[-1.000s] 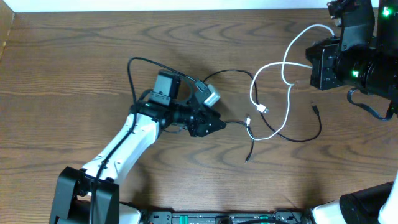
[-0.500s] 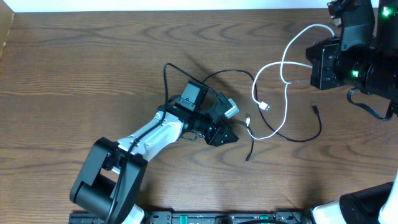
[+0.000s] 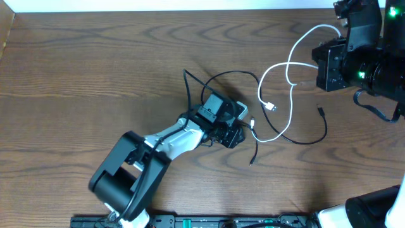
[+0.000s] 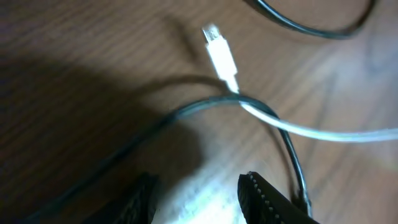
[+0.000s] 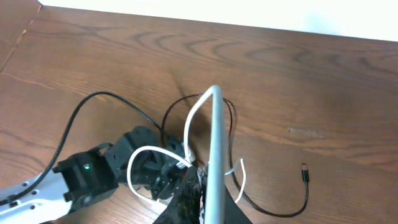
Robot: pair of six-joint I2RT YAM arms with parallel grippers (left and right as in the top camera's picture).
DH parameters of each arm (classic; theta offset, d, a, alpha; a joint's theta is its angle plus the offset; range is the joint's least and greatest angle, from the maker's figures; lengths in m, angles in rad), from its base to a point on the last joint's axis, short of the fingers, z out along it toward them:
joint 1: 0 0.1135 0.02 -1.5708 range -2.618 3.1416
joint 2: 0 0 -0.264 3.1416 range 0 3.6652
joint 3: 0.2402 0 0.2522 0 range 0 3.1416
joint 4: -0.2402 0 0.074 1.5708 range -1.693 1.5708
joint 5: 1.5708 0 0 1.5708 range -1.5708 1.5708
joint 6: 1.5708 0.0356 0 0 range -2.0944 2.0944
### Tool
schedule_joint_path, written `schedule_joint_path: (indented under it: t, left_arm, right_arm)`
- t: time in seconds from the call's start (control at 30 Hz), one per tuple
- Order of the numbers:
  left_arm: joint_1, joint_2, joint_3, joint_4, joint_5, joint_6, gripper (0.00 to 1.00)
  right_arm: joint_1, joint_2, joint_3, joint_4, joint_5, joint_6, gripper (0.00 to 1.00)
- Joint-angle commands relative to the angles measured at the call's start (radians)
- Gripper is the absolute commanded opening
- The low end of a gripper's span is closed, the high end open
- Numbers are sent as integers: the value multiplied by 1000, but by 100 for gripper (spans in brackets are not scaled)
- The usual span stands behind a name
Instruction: Untangle cables
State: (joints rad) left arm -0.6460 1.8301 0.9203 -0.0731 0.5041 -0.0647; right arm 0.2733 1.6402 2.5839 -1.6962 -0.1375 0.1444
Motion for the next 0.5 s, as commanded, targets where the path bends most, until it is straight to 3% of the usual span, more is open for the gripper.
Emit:
schedule_joint_path:
  t: [0.0,0.47]
  left_arm:
    - [-2,54,0,40,-53,-103,46]
    - [42,127,96,319,-221,-174,46]
  right_arm:
    - [-6,-6,-2,-2,7,-22,1]
    - [-6,-6,-2,-2,-54,-21,1]
